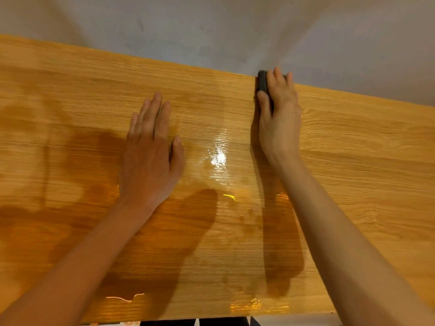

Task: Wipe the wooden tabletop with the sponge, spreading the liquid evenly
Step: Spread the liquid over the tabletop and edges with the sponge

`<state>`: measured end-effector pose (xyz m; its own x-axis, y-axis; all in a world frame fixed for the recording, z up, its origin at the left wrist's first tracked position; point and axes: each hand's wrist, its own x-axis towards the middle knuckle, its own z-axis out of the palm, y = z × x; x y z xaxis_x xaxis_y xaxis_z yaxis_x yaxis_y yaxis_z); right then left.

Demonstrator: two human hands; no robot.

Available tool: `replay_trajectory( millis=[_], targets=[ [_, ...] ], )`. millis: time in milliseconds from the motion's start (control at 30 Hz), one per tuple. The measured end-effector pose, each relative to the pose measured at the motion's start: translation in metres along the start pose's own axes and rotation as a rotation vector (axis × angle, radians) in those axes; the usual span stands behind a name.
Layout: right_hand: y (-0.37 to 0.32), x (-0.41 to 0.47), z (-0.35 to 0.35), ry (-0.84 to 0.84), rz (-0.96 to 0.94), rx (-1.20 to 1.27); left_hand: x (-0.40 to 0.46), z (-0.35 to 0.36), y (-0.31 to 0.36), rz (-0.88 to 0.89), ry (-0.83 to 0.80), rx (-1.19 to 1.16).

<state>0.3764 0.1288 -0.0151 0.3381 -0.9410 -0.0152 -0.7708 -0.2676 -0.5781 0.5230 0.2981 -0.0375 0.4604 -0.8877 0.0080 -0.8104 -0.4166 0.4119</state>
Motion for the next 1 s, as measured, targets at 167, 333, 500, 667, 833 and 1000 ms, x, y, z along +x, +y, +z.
replay_trajectory(
  millis=[167, 333, 500, 667, 833, 1000],
  targets=[
    [0.038, -0.099, -0.035, -0.189, -0.220, -0.064, 0.001, 0.001, 0.000, 0.004, 0.025, 0.014],
    [0.044, -0.090, -0.037, 0.099, 0.175, 0.038, 0.001, 0.004, -0.002, 0.027, 0.054, 0.005],
    [-0.030, -0.112, 0.031, -0.048, -0.145, 0.017, 0.000, 0.004, -0.001, 0.019, 0.060, -0.008],
    [0.023, -0.106, -0.015, -0.150, -0.262, -0.081, 0.001, 0.002, 0.001, 0.017, 0.051, -0.003],
    [0.052, -0.120, -0.045, 0.090, 0.159, 0.023, -0.001, 0.002, 0.000, 0.035, 0.071, -0.013],
    [-0.027, -0.145, 0.017, -0.137, -0.208, 0.111, -0.002, 0.004, 0.000, 0.041, 0.124, -0.018]
  ],
)
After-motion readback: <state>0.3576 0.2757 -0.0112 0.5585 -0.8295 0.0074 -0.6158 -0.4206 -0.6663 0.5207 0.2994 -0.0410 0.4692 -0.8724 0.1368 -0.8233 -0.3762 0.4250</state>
